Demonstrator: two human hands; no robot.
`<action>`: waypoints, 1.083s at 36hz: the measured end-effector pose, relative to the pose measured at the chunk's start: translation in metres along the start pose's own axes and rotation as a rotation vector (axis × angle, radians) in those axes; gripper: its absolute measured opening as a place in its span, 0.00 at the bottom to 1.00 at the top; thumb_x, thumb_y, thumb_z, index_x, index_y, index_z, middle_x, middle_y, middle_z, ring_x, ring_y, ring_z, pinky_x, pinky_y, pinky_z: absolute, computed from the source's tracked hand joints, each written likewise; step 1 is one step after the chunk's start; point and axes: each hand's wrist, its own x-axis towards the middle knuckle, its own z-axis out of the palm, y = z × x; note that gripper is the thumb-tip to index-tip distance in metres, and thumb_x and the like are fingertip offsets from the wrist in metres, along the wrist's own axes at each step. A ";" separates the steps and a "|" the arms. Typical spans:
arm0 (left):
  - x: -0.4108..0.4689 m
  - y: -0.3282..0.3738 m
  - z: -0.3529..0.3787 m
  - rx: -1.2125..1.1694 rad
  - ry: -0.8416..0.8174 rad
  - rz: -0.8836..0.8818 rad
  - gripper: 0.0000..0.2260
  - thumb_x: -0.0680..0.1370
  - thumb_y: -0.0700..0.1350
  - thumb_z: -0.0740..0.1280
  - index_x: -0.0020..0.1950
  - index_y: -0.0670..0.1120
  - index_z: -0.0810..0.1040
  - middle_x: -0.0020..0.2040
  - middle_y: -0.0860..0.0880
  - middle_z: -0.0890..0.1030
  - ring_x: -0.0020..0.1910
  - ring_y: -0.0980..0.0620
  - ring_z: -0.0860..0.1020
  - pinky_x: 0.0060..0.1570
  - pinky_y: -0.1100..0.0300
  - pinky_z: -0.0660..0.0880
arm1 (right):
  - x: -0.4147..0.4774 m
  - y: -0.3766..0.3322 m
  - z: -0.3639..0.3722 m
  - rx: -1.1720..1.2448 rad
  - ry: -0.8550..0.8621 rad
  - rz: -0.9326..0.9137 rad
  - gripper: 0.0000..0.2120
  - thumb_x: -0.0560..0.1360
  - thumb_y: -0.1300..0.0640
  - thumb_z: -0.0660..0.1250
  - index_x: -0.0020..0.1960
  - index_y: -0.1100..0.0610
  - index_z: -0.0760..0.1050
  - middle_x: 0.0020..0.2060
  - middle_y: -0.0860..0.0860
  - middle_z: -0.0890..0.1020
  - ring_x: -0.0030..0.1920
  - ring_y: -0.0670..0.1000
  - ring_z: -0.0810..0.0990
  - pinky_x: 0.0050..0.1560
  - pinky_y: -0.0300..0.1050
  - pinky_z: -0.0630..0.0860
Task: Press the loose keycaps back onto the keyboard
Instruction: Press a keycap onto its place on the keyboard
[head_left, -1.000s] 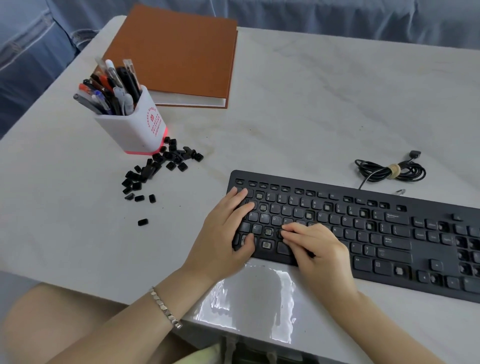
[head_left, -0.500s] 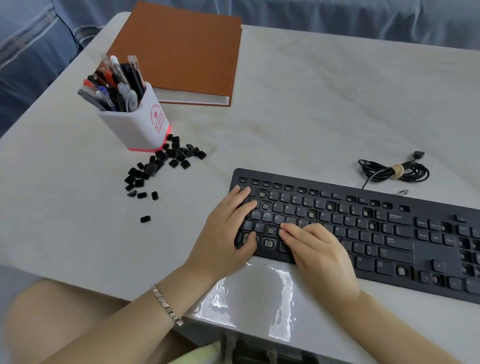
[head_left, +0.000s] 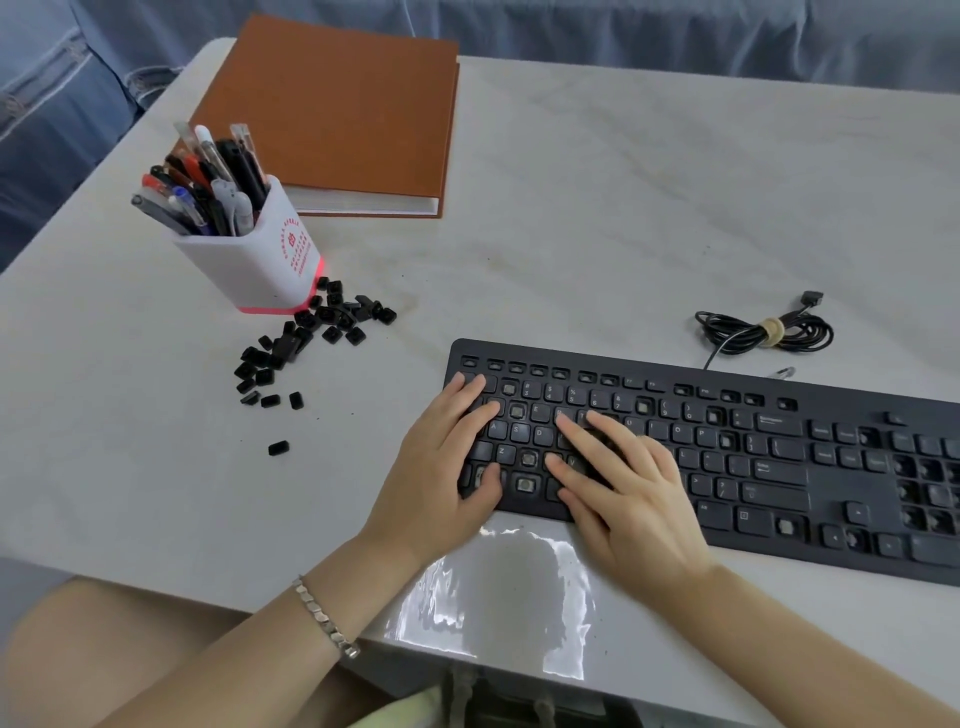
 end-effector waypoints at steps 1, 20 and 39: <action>0.000 0.000 0.000 0.001 -0.004 -0.002 0.23 0.75 0.48 0.60 0.69 0.43 0.70 0.72 0.51 0.63 0.75 0.53 0.57 0.73 0.65 0.51 | 0.000 0.000 0.000 -0.004 -0.006 0.003 0.13 0.74 0.54 0.60 0.52 0.54 0.82 0.63 0.52 0.76 0.64 0.54 0.70 0.57 0.50 0.66; -0.024 -0.065 -0.107 0.432 0.140 -0.465 0.26 0.75 0.57 0.63 0.67 0.42 0.73 0.71 0.39 0.68 0.67 0.36 0.68 0.61 0.41 0.67 | 0.098 -0.081 0.005 0.273 -0.347 0.138 0.12 0.78 0.58 0.59 0.55 0.57 0.79 0.53 0.49 0.81 0.58 0.50 0.74 0.58 0.43 0.68; -0.044 -0.103 -0.124 0.117 0.203 -0.487 0.04 0.75 0.39 0.69 0.49 0.46 0.79 0.44 0.54 0.77 0.43 0.57 0.75 0.45 0.70 0.69 | 0.178 -0.151 0.089 0.256 -0.585 -0.055 0.16 0.79 0.59 0.58 0.67 0.55 0.70 0.61 0.52 0.70 0.63 0.51 0.64 0.59 0.45 0.67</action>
